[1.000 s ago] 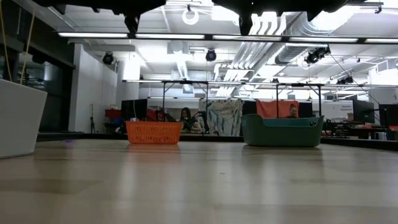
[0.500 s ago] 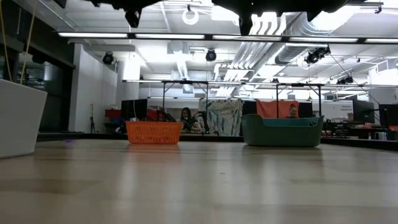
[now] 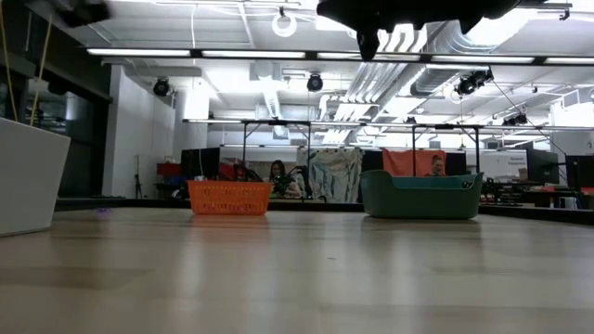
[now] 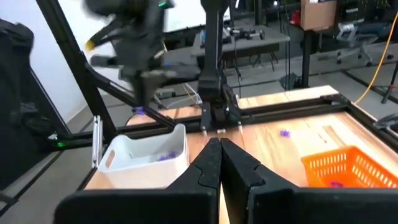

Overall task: Sort Halloween decoration
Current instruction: Put the purple spider toy into the white bin

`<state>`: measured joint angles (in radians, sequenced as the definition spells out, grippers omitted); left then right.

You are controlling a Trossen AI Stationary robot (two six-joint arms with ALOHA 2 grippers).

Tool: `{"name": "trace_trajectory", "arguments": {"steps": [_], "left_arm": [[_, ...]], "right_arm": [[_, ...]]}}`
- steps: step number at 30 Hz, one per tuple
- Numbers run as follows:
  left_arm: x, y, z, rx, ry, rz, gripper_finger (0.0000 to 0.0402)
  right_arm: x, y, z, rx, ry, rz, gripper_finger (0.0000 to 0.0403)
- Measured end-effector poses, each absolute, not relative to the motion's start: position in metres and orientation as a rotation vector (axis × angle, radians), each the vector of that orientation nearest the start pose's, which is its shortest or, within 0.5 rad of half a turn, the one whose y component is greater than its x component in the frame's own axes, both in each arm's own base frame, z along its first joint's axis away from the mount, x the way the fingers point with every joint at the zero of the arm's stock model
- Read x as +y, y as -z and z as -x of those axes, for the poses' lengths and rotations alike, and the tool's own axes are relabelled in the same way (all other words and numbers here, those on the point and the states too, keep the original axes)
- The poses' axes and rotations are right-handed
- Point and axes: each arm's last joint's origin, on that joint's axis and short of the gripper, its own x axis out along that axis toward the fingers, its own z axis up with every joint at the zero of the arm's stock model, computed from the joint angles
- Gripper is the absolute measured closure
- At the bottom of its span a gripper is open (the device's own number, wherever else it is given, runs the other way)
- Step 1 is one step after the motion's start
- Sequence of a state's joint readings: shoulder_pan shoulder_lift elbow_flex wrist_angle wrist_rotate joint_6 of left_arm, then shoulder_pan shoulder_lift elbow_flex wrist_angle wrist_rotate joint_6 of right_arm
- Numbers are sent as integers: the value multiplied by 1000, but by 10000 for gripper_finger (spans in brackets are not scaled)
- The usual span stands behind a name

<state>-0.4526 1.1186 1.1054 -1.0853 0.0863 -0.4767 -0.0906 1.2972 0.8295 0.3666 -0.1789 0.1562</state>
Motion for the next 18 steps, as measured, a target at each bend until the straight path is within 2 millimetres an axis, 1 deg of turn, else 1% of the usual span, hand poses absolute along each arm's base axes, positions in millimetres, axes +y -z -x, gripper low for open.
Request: {"name": "trace_trajectory", "arguments": {"steps": [2, 4, 5, 7, 9, 12, 15, 18], "left_arm": [[-112, -293, -164, 1239, 256, 193, 401], [-136, -271, -156, 1258, 318, 169, 401], [-145, -260, -151, 1274, 332, 153, 401], [-157, -238, -143, 1297, 308, 107, 401], [-162, -221, -141, 1293, 257, 68, 401], [-161, -200, -141, 1324, 184, 0, 401], [-160, -184, -145, 1355, 142, -18, 401], [-161, -173, -149, 1391, 129, -20, 401]], "right_arm": [[-21, -289, -289, 125, -73, -172, 403], [-22, -288, -289, 141, -63, -173, 403], [-22, -287, -289, 144, -59, -173, 403], [-22, -287, -289, 151, -56, -174, 403], [-22, -286, -289, 154, -55, -174, 403], [-22, -286, -289, 154, -55, -174, 403], [-22, -286, -289, 154, -55, -174, 403], [-22, -286, -289, 155, -55, -174, 403]]}}
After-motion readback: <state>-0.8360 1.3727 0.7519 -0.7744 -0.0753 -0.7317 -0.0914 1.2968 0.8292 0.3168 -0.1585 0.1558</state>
